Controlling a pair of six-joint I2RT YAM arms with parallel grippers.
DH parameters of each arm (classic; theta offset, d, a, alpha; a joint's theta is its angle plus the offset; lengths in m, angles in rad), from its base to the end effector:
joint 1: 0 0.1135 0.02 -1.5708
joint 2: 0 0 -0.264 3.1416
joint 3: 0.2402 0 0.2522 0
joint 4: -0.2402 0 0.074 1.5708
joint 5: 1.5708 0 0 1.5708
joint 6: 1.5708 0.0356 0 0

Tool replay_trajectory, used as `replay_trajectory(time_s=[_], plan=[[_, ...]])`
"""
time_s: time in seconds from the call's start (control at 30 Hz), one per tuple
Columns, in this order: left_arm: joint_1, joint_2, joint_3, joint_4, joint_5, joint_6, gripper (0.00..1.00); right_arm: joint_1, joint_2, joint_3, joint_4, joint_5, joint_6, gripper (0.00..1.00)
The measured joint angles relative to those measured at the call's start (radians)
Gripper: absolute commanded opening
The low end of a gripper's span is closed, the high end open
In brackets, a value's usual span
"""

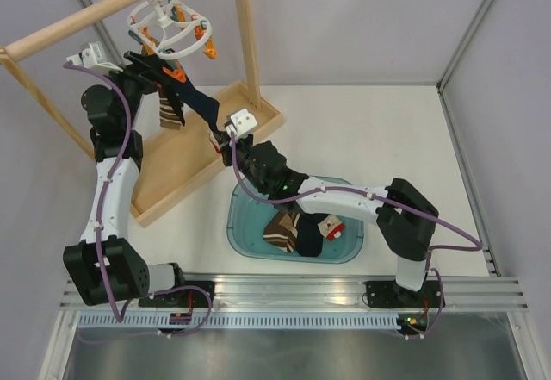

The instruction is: Remove the socks clipped to the hanger

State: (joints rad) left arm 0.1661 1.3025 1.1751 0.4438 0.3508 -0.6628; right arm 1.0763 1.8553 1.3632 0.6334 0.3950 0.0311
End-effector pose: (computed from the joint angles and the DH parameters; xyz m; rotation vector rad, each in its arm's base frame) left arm 0.3006 0.0380 0.4299 -0.2261 1.2814 -0.6458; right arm 0.2228 0.3844 0.3191 -0.4289 1.4066 0.6244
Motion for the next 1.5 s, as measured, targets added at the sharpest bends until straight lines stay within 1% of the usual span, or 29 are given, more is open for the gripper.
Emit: replay_trajectory(time_s=[0.17,0.27,0.37,0.4,0.57,0.6,0.67,0.7,0.77,0.8,0.9,1.0,1.13,1.17,1.2,1.23,1.27,1.37,1.4,1.5], plan=[[-0.007,0.009,0.016,0.000,0.000,0.000,0.97,0.000,-0.003,0.000,-0.002,-0.002,0.000,0.01],[-0.012,0.021,0.034,0.000,0.000,0.001,0.92,0.000,-0.006,-0.002,-0.002,-0.003,0.002,0.01],[-0.016,0.031,0.049,-0.001,0.003,0.000,0.78,0.000,-0.006,-0.002,-0.002,-0.003,0.003,0.01],[-0.018,0.033,0.052,-0.001,0.007,0.000,0.70,0.000,-0.006,-0.002,-0.002,-0.003,0.003,0.01],[-0.020,0.034,0.064,-0.004,0.018,0.004,0.49,0.000,-0.006,-0.002,-0.002,-0.003,0.003,0.01],[-0.022,0.034,0.065,-0.005,0.018,0.005,0.41,0.000,-0.007,-0.002,-0.002,-0.003,0.003,0.01],[-0.024,0.034,0.068,-0.006,0.020,0.007,0.31,0.000,-0.007,-0.002,-0.002,-0.005,0.003,0.01],[-0.025,0.034,0.069,-0.007,0.021,0.008,0.22,0.000,-0.006,-0.002,-0.003,-0.005,0.003,0.01],[-0.027,0.034,0.071,-0.005,0.026,0.013,0.17,0.000,-0.006,-0.003,-0.003,-0.006,0.003,0.01],[-0.028,0.034,0.074,-0.004,0.027,0.016,0.13,0.000,-0.007,-0.004,-0.003,-0.006,0.003,0.01],[-0.029,0.034,0.075,-0.004,0.028,0.017,0.08,0.000,-0.006,-0.008,-0.005,-0.006,0.003,0.01],[-0.029,0.035,0.075,-0.004,0.028,0.017,0.06,0.000,-0.006,-0.013,-0.007,-0.006,0.003,0.01],[-0.031,0.036,0.075,-0.004,0.028,0.017,0.06,0.000,-0.007,-0.016,-0.010,-0.006,0.003,0.01],[-0.032,0.036,0.075,-0.005,0.028,0.017,0.13,0.000,-0.007,-0.016,-0.011,-0.006,0.003,0.01],[-0.033,0.036,0.075,-0.005,0.028,0.017,0.21,0.000,-0.006,-0.016,-0.012,-0.006,0.003,0.01],[-0.033,0.036,0.075,-0.006,0.028,0.017,0.33,0.000,-0.006,-0.016,-0.013,-0.005,0.003,0.01],[-0.034,0.036,0.075,-0.008,0.027,0.018,0.57,0.000,-0.007,-0.017,-0.013,-0.005,0.003,0.01],[-0.035,0.036,0.075,-0.031,0.022,0.026,0.76,0.000,-0.008,-0.026,-0.011,-0.005,0.003,0.01],[-0.036,0.036,0.075,-0.039,0.020,0.029,0.88,0.000,-0.011,-0.034,-0.011,-0.004,0.003,0.01],[-0.038,0.031,0.071,-0.054,0.015,0.037,0.92,0.000,-0.015,-0.055,-0.013,-0.002,0.003,0.01]])
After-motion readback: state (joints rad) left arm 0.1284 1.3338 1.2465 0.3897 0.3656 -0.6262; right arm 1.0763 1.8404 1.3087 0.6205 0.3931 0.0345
